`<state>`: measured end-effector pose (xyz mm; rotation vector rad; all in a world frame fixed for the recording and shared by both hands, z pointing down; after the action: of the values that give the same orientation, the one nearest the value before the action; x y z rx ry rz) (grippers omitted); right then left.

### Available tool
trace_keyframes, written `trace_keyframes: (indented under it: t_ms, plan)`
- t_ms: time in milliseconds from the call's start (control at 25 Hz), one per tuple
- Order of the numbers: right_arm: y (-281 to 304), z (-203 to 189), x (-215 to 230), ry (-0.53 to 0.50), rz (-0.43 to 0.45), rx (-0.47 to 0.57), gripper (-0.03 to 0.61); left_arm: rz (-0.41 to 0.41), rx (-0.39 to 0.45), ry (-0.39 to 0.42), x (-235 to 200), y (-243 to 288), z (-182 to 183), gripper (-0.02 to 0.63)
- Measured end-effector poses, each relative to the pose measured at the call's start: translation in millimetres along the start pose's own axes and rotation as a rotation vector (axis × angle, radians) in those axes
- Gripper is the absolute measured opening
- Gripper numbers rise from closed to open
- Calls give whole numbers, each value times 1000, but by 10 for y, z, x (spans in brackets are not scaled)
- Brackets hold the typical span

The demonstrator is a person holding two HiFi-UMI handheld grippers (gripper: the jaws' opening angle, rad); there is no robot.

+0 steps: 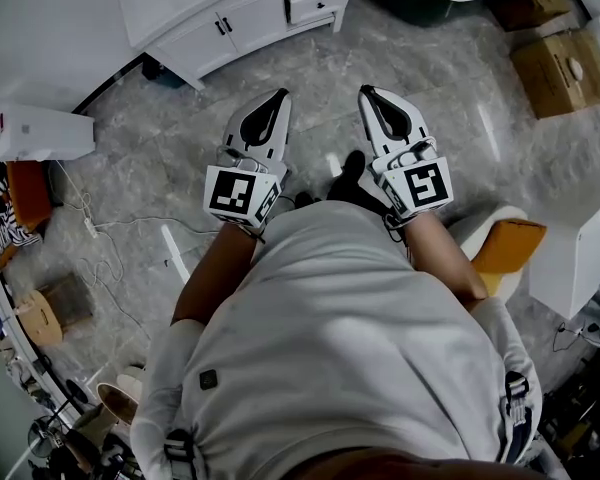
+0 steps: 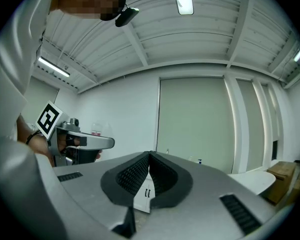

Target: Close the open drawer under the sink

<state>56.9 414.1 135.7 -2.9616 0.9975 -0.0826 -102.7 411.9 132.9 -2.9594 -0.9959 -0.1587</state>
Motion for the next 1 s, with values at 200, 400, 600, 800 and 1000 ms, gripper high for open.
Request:
trace_keyframes:
  t_ms: [200, 400, 600, 800, 1000]
  plan:
    - [202, -109, 433, 24, 18, -14, 25, 20, -26, 0, -71, 424, -80, 9]
    - [385, -201, 982, 40, 39, -32, 25, 27, -44, 1, -73, 975, -158, 9]
    - [502, -253, 1545, 51, 66, -57, 25, 33, -70, 2, -18, 1521, -217, 9]
    - [568, -276, 1954, 64, 80, -62, 25, 47, -89, -6, -5, 1895, -274, 9]
    - [747, -352, 2222, 98, 73, -75, 25, 40, -103, -10, -85, 2156, -300, 9]
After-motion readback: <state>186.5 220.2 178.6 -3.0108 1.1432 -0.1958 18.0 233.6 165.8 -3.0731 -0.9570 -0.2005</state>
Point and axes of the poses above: the fingertips, and each gripper's own axes: y forward along the fingers, x to its right, z out of its top, the point moved 4 cm from there along -y, backward along the fingers, and after that the axes turned 7 degrees about y, right-handed, at the moved point
